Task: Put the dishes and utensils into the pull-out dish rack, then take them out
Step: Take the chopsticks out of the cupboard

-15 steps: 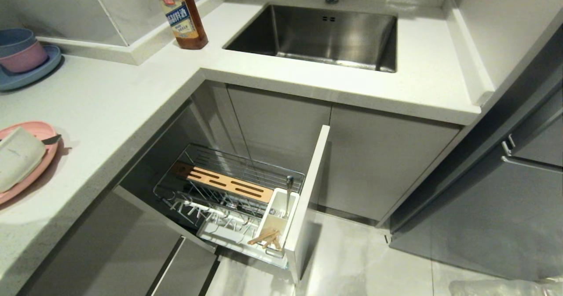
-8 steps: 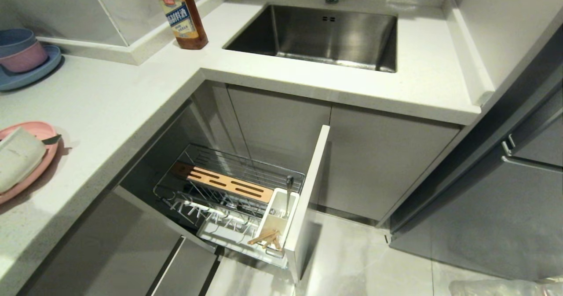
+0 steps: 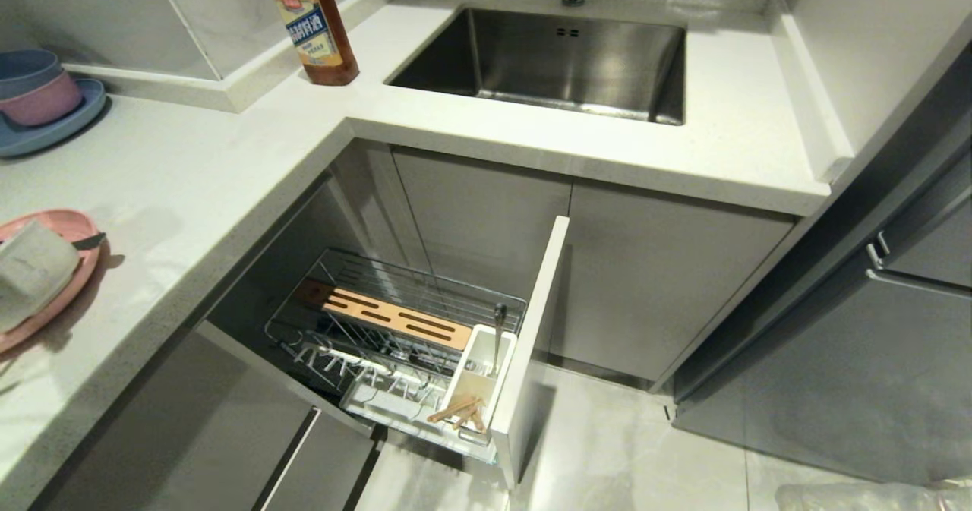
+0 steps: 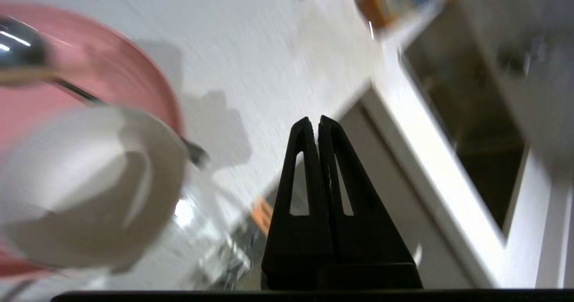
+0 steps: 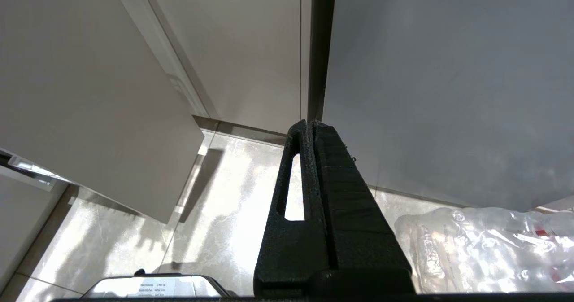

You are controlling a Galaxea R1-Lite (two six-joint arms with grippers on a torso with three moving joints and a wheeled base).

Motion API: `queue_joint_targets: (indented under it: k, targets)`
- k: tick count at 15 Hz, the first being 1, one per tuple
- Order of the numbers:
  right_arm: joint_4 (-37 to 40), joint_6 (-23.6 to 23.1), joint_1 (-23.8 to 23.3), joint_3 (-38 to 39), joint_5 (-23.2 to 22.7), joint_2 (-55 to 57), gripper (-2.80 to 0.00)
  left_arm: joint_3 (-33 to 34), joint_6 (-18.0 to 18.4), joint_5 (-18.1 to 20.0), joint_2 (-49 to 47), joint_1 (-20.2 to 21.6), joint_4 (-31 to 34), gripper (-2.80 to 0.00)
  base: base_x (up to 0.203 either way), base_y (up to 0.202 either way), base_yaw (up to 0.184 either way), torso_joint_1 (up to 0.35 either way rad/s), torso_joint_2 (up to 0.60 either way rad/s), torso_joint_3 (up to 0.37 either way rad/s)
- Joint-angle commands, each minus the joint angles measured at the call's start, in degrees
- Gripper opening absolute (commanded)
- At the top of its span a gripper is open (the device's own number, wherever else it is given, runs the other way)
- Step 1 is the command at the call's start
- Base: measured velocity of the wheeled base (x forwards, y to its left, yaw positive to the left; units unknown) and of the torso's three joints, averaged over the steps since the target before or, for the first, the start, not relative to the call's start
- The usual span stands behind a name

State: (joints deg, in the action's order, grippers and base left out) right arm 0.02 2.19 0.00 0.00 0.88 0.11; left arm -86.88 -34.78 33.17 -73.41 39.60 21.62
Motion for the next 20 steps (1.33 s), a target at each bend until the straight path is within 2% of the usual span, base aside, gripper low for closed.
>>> queue_joint_targets:
  k: [1,4,5,7,8,10,12,15,20]
  targets:
    - [0.0,0.0,0.0,0.2,0.0,0.0,-2.8,-0.1,2.9,-5.2,2.4,-11.8,4.0,-2.8,0.0,0.0,0.0,0.0,0.0,0.0]
    - [0.0,0.0,0.0,0.2,0.0,0.0,-2.8,-0.3,8.8,-14.4,3.5,-34.1,13.1,-2.8,0.0,0.0,0.0,0.0,0.0,0.0]
    - [0.0,0.0,0.0,0.1,0.0,0.0,-2.8,-0.3,10.4,-16.8,3.6,-40.4,15.8,-2.8,0.0,0.0,0.0,0.0,0.0,0.0]
    - [0.0,0.0,0.0,0.1,0.0,0.0,-2.8,-0.3,12.9,-21.1,2.6,-50.4,22.1,-2.8,0.0,0.0,0.0,0.0,0.0,0.0]
    - [0.0,0.0,0.0,0.1,0.0,0.0,-2.8,-0.2,14.8,-23.5,0.4,-53.4,27.1,-2.8,0.0,0.0,0.0,0.0,0.0,0.0]
    - [0.0,0.0,0.0,0.2,0.0,0.0,-2.8,-0.3,16.8,-26.4,-4.0,-55.6,35.0,-2.8,0.0,0.0,0.0,0.0,0.0,0.0]
    - [0.1,0.0,0.0,0.1,0.0,0.0,-2.8,-0.3,17.3,-26.8,-8.2,-56.2,39.4,-2.8,0.0,0.0,0.0,0.0,0.0,0.0]
    - [0.1,0.0,0.0,0.1,0.0,0.0,-2.8,-0.3,17.3,-26.8,-14.9,-57.3,40.9,-2.8,0.0,0.0,0.0,0.0,0.0,0.0]
    - [0.0,0.0,0.0,0.1,0.0,0.0,-2.8,1.8,15.9,-26.4,-25.8,-61.8,41.0,-2.8,0.0,0.0,0.0,0.0,0.0,0.0]
